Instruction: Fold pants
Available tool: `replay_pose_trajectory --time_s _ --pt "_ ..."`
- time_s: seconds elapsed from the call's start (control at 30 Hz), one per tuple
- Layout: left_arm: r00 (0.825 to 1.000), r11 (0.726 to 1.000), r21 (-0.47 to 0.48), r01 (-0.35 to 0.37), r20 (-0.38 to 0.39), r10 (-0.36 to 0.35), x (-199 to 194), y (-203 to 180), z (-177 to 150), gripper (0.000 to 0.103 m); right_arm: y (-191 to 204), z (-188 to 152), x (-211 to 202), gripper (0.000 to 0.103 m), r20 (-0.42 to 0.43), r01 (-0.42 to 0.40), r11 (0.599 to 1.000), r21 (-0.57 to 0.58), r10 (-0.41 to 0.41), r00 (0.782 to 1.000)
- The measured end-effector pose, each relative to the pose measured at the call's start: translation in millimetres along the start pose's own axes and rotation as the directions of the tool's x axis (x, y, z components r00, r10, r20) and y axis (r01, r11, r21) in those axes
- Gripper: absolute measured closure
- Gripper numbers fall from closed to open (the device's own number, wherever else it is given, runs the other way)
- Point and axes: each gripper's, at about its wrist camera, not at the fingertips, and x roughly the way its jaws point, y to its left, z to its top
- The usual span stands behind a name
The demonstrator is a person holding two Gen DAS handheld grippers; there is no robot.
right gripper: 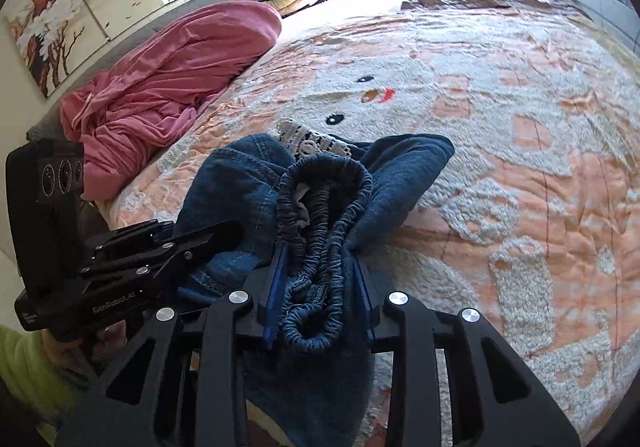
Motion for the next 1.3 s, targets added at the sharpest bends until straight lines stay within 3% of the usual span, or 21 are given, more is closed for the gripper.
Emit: replay_pose_trajectory --time_s 0.33,0.47,0.6,0.8,0.93,1.2,1.3 --pt "0.992 0.997 0.016 -0.078 0.104 0.075 5.4 37.1 56.4 0.088 8.8 68.3 39.2 0.075 0.063 0.002 1.0 -0.029 0.0 0.998" --pt "0.99 0.994 0.026 -0.106 0.098 0.103 28.5 58.1 62.2 0.088 0.8 83.3 75.1 0.075 0.011 0.017 0.999 -0.03 -0.017 1.0" --pt "0.987 0.988 -0.013 -0.156 0.025 0.156 53.8 82.3 50.2 0.087 -10.2 79.4 107.4 0.074 -0.054 0.071 0.997 -0.022 -0.072 0.996" --pt "0.981 0.98 -0.05 -0.193 -0.007 0.192 59.4 95.4 34.3 0.072 -33.3 69.0 112.7 0.063 -0.063 0.075 0.996 0.052 -0.071 0.995" --pt "0.981 0.977 -0.096 -0.192 -0.012 0.192 60.5 105.7 33.5 0.056 -38.4 68.6 114.2 0.046 -0.073 0.094 0.99 0.106 -0.086 0.994" --pt "0.984 0.977 -0.119 -0.179 -0.013 0.178 56.6 110.3 33.9 0.052 -29.5 67.7 101.2 0.031 -0.059 0.162 0.983 0.088 -0.158 0.986" --pt "0.984 0.976 -0.122 -0.178 -0.01 0.179 51.9 109.8 32.8 0.051 -25.4 65.7 91.8 0.03 -0.04 0.182 0.982 0.059 -0.18 0.983"
